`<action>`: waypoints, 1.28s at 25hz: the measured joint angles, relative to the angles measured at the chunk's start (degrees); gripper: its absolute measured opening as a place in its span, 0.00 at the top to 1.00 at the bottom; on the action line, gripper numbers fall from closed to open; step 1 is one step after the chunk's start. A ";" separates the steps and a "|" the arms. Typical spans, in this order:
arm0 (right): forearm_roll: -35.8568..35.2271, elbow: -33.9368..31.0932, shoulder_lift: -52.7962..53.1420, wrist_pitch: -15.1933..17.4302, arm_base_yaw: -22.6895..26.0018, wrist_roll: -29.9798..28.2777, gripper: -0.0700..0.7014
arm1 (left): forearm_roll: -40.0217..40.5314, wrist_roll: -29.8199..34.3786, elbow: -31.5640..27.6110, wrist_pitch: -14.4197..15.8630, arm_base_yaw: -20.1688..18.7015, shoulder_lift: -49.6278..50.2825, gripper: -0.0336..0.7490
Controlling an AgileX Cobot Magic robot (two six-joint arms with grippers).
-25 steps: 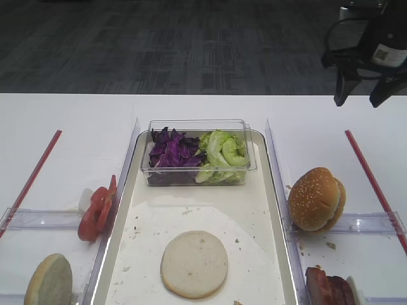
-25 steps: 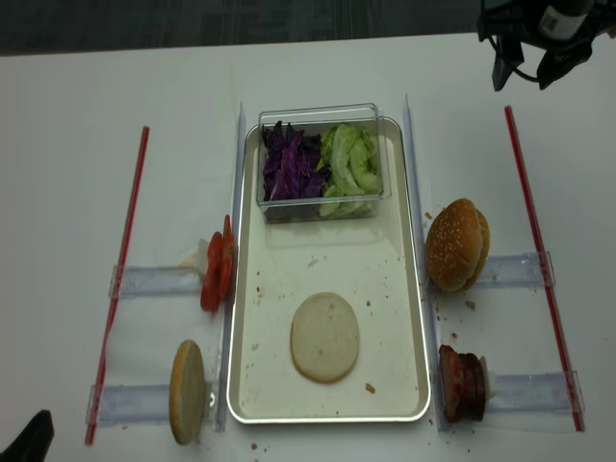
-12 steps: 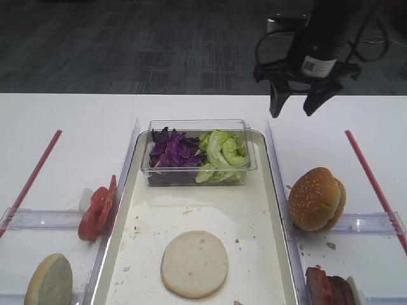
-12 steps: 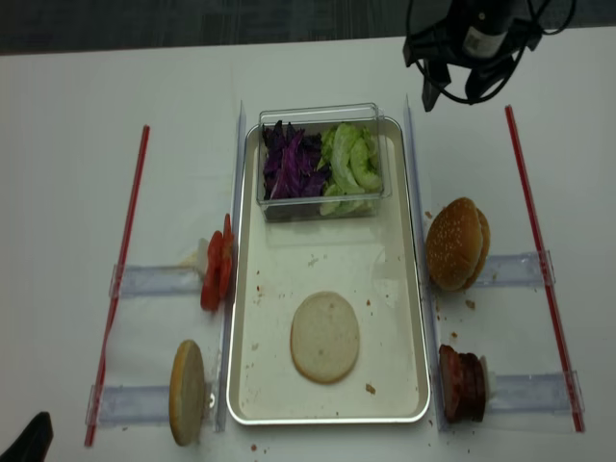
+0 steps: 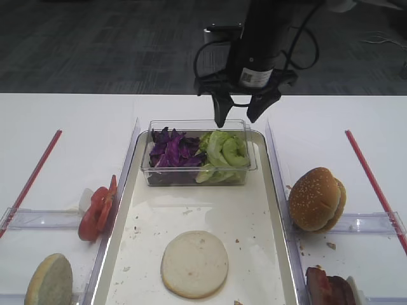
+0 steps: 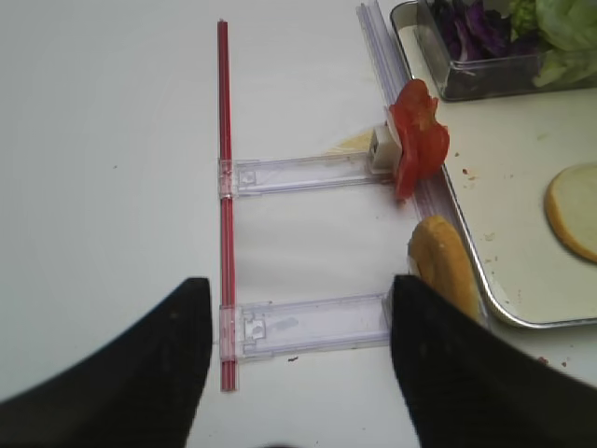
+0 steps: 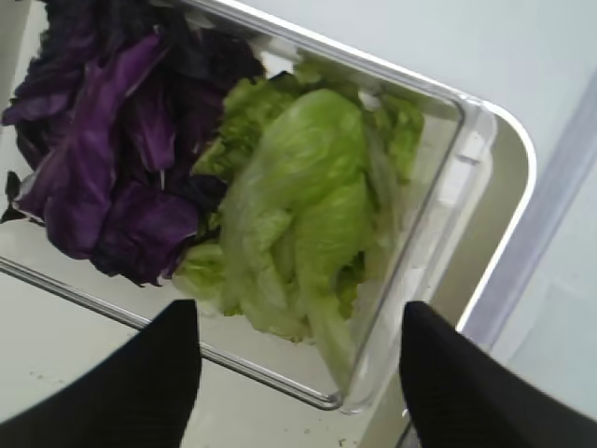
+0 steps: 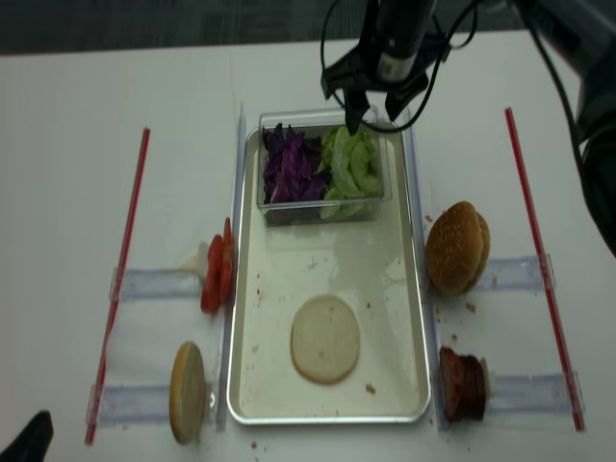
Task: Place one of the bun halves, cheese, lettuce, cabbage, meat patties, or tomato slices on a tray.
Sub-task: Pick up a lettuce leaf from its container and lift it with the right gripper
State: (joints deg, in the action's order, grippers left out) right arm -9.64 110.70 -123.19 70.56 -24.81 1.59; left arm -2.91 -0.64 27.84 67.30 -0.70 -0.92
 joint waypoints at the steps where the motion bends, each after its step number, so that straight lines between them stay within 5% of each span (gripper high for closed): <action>1: 0.00 0.41 -0.40 0.00 -0.48 0.00 0.30 | 0.00 0.00 0.00 0.00 0.00 0.00 0.41; 32: 0.23 5.11 -9.28 0.00 -3.50 7.66 0.35 | 0.00 0.00 0.00 0.00 0.00 0.00 0.41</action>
State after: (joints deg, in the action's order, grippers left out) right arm -9.42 115.81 -132.47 70.56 -28.31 9.25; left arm -2.91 -0.64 27.84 67.30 -0.70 -0.92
